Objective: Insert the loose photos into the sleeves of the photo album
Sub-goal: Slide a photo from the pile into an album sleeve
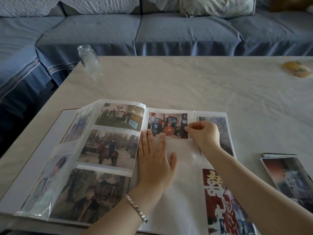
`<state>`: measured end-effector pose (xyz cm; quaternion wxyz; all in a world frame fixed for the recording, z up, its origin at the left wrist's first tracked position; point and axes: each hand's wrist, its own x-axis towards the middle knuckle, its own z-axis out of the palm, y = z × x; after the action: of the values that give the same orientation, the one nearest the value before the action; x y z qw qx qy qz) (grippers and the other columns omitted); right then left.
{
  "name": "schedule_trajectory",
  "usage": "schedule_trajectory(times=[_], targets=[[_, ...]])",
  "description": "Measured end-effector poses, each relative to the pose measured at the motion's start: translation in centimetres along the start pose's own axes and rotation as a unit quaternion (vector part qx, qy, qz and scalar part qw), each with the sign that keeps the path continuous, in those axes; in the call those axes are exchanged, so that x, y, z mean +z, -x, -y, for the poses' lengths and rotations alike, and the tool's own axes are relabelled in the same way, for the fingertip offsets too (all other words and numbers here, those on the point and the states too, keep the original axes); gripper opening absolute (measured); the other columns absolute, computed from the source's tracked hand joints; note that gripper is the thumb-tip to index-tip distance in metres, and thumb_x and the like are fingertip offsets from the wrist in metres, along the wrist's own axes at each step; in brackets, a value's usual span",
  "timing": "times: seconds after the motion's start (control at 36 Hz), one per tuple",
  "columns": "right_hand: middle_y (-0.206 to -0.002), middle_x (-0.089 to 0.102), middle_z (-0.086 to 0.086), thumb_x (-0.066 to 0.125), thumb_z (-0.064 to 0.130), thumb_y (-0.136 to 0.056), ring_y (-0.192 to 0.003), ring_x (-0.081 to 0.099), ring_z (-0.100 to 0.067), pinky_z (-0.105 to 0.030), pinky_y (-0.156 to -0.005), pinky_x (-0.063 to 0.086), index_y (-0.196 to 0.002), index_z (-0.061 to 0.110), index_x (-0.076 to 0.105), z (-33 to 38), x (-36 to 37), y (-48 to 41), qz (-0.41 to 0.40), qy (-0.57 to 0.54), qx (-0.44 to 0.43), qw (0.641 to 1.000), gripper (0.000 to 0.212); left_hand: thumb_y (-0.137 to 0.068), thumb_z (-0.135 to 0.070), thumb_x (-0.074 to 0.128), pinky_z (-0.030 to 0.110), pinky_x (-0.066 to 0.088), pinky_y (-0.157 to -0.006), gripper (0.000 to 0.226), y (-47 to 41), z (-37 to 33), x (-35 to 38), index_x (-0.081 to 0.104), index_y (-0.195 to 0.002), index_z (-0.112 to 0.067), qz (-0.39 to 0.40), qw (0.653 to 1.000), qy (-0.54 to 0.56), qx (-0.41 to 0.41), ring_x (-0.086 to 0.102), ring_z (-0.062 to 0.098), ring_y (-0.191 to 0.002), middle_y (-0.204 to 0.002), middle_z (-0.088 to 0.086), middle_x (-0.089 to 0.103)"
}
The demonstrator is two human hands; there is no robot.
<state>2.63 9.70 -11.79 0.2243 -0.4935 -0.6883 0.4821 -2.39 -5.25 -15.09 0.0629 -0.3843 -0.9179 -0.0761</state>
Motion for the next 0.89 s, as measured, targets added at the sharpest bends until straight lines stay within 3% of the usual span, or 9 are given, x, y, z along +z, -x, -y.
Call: schedule_trajectory(times=[0.14,0.33,0.44,0.53,0.61,0.64,0.72,0.83,0.89], targets=[[-0.073,0.063,0.01,0.071,0.016,-0.081,-0.067,0.055,-0.003,-0.018,-0.063,0.045,-0.081,0.015,0.069,-0.4,0.4,0.3,-0.014,0.014,-0.021,1.0,0.003,-0.086,-0.047,0.032,0.045,0.019,-0.106,0.062,0.0,0.0,0.0,0.056,-0.129,-0.009,0.002,1.0,-0.001,-0.001,0.038,0.044,-0.131,-0.137,0.029,0.044],[-0.072,0.064,0.007,0.072,0.017,-0.081,-0.059,0.055,-0.003,-0.011,-0.056,0.042,-0.084,0.013,0.068,-0.4,0.2,-0.1,0.012,0.02,-0.044,0.999,0.006,-0.088,-0.047,0.031,0.046,0.019,-0.106,0.061,0.0,0.1,0.0,0.056,-0.129,-0.009,0.018,1.0,0.004,0.006,0.038,0.043,-0.131,-0.138,0.027,0.045],[-0.068,0.062,0.01,0.072,0.016,-0.081,-0.05,0.053,0.0,-0.005,-0.047,0.039,-0.094,0.012,0.065,-0.4,0.2,-0.1,-0.006,0.011,-0.033,0.999,0.015,-0.09,-0.047,0.03,0.046,0.013,-0.109,0.055,-0.1,0.2,-0.3,0.053,-0.132,-0.02,0.037,0.999,0.015,0.022,0.034,0.042,-0.134,-0.141,0.017,0.045],[-0.069,0.061,0.01,0.072,0.014,-0.08,-0.055,0.055,0.0,-0.009,-0.055,0.04,-0.105,0.019,0.057,-0.4,0.3,0.4,-0.033,-0.009,-0.028,0.999,0.029,-0.091,-0.048,0.03,0.046,0.01,-0.109,0.052,0.0,0.3,-0.3,0.053,-0.132,-0.026,0.056,0.998,0.017,0.038,0.034,0.042,-0.134,-0.141,0.012,0.047],[-0.076,0.06,0.01,0.067,0.01,-0.083,-0.066,0.058,-0.01,-0.02,-0.065,0.048,-0.108,0.016,0.06,-0.8,-0.2,1.3,-0.068,-0.024,-0.041,0.997,0.027,-0.089,-0.047,0.03,0.049,0.013,-0.108,0.053,-0.5,0.3,-0.5,0.053,-0.132,-0.026,0.067,0.997,0.005,0.044,0.033,0.045,-0.133,-0.139,0.014,0.049],[-0.077,0.06,0.012,0.065,0.009,-0.084,-0.067,0.057,-0.008,-0.019,-0.065,0.048,-0.105,0.015,0.062,-1.0,-0.7,1.7,-0.078,-0.029,-0.047,0.995,0.023,-0.091,-0.047,0.027,0.049,0.009,-0.111,0.054,-0.7,0.3,-0.8,0.047,-0.137,-0.028,0.079,0.996,0.001,0.046,0.024,0.045,-0.136,-0.144,0.014,0.042],[-0.081,0.062,0.014,0.064,0.009,-0.085,-0.072,0.059,-0.001,-0.018,-0.065,0.052,-0.092,0.02,0.064,-2.1,-2.8,2.7,-0.084,-0.03,-0.06,0.994,0.013,-0.095,-0.052,0.011,0.044,-0.019,-0.11,0.058,-2.2,0.0,-1.1,0.001,-0.15,-0.034,0.133,0.988,-0.016,0.082,-0.024,0.037,-0.138,-0.157,0.004,-0.012],[-0.081,0.066,0.002,0.066,0.008,-0.084,-0.066,0.061,-0.008,-0.009,-0.053,0.046,-0.088,0.02,0.065,-3.8,-6.8,4.0,-0.079,-0.006,-0.095,0.992,0.013,-0.096,-0.056,0.009,0.044,-0.021,-0.109,0.063,-4.9,-1.6,-1.1,-0.01,-0.149,-0.03,0.205,0.976,-0.006,0.079,-0.031,0.034,-0.137,-0.155,0.002,-0.022],[-0.078,0.064,0.004,0.065,0.005,-0.084,-0.066,0.059,-0.008,-0.007,-0.055,0.044,-0.084,0.021,0.064,-4.6,-8.9,4.7,-0.073,0.045,-0.107,0.991,0.016,-0.095,-0.058,0.011,0.045,-0.021,-0.11,0.067,-5.7,-2.7,-0.9,-0.01,-0.15,-0.025,0.216,0.973,0.002,0.078,-0.03,0.033,-0.138,-0.155,0.003,-0.022]])
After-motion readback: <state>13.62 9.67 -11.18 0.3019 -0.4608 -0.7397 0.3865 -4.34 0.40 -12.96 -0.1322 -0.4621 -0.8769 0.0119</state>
